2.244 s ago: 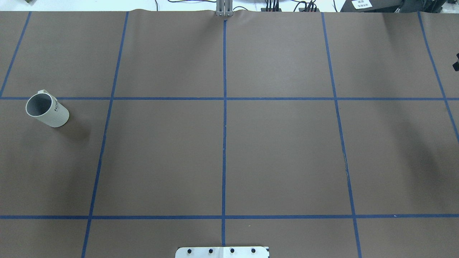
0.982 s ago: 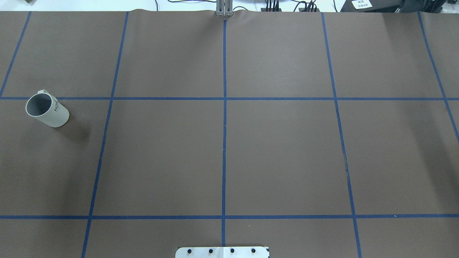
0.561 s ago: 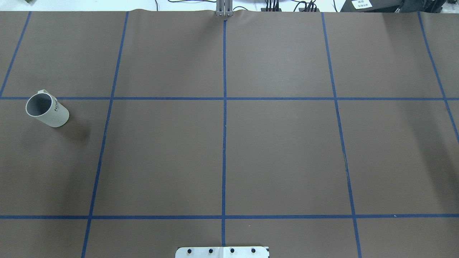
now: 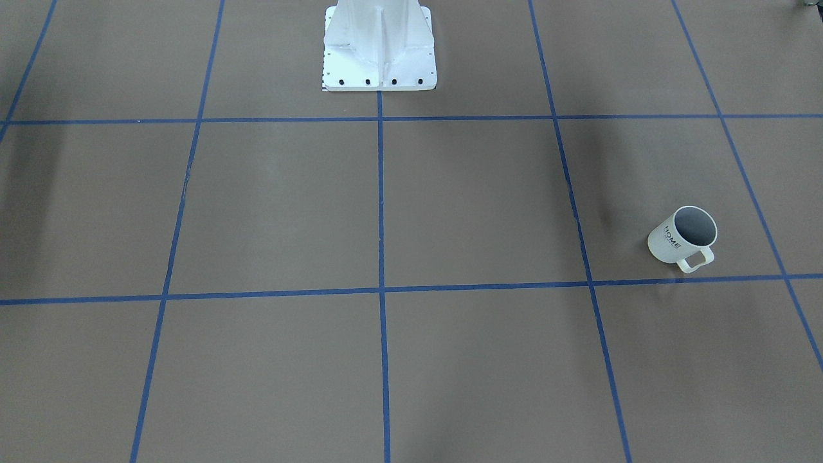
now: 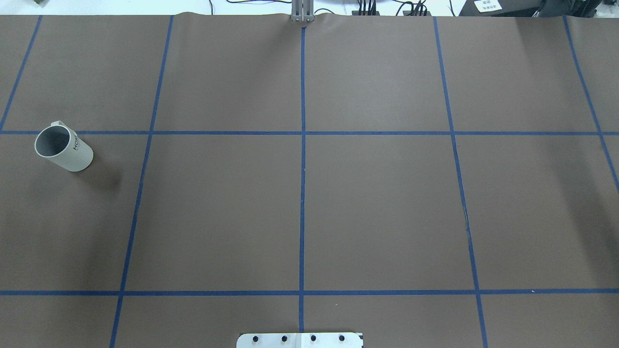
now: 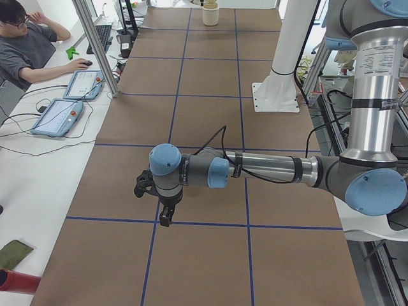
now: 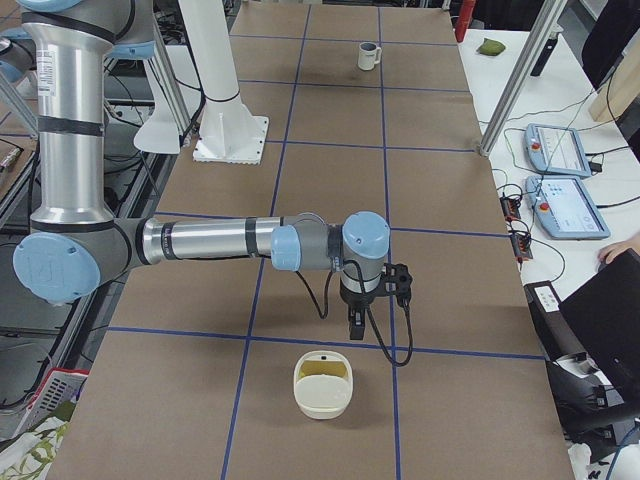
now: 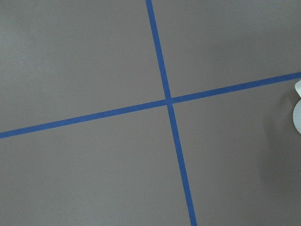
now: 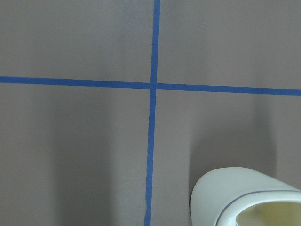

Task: Left arm hands cup to right arm to dump lemon

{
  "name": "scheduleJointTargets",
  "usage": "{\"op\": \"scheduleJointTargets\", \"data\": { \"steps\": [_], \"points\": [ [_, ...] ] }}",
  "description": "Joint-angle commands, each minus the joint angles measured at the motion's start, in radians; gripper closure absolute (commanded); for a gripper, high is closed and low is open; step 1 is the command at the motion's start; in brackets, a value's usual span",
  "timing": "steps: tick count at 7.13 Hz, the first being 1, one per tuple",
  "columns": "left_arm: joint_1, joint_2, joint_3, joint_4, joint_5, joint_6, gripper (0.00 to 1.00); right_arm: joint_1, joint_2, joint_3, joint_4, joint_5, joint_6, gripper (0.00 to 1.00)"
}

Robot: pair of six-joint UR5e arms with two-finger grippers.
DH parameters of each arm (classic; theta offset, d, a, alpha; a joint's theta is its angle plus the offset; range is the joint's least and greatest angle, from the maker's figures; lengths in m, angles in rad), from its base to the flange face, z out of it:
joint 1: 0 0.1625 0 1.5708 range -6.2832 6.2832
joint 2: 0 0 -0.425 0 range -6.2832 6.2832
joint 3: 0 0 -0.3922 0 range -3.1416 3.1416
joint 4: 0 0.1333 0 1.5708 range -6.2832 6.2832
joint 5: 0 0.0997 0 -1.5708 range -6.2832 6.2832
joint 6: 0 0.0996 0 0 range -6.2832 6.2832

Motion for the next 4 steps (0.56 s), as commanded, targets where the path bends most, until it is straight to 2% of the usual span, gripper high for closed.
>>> {"op": "scheduleJointTargets", "data": {
  "steps": [1,4],
  "points": [
    [0.000,0.008,0.000,0.001,0.002,-0.001,0.00,0.000,0.000,0.000,0.001,0.001,-0.001,0.00],
    [0.000,0.011,0.000,0.001,-0.001,-0.005,0.00,0.000,0.000,0.000,0.001,0.001,-0.001,0.00]
  ]
}}
